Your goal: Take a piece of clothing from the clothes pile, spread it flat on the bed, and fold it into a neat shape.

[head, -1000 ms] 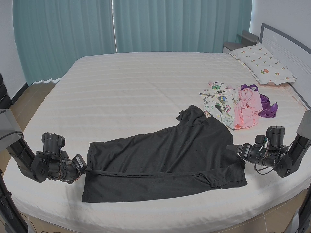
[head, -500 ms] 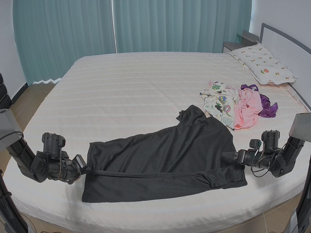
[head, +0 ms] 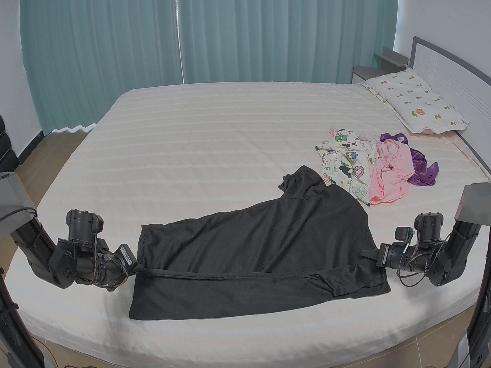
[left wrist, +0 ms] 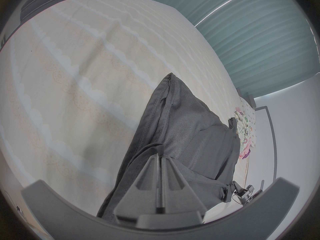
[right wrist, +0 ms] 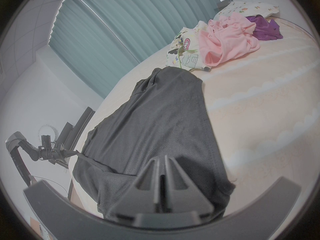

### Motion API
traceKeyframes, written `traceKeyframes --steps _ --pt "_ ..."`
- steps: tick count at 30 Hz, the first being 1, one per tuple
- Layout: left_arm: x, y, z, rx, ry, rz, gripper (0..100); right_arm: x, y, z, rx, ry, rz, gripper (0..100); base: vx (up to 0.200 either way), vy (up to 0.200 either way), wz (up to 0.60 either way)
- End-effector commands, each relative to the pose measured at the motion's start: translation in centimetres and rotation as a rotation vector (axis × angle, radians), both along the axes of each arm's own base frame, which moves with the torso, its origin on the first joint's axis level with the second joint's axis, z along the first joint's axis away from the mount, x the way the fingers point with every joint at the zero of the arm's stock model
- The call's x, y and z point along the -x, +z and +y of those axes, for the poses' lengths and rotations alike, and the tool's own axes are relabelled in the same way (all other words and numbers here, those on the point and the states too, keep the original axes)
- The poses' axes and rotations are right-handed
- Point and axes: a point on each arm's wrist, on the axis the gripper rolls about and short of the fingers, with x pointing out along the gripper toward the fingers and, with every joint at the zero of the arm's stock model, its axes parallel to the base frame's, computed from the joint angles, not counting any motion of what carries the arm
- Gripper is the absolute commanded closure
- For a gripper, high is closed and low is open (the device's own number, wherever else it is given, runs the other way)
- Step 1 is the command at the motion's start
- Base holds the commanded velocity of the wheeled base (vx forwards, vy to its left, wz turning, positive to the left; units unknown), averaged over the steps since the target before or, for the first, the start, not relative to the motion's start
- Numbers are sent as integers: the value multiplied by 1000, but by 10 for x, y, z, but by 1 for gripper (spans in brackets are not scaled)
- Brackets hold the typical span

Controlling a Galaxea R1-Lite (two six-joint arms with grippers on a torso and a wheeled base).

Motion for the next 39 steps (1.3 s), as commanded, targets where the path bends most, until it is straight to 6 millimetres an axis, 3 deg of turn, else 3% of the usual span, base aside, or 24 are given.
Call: traceKeyframes --steps 1,13,39 --pt "0 0 0 1 0 1 100 2 -1 -6 -7 -15 2 100 0 0 0" --pt "1 -1 0 -1 1 6 100 -3 12 -13 -125 -86 -91 100 0 0 0" --pt "11 -2 7 18 58 39 100 -24 16 -9 -123 -141 -161 100 0 0 0"
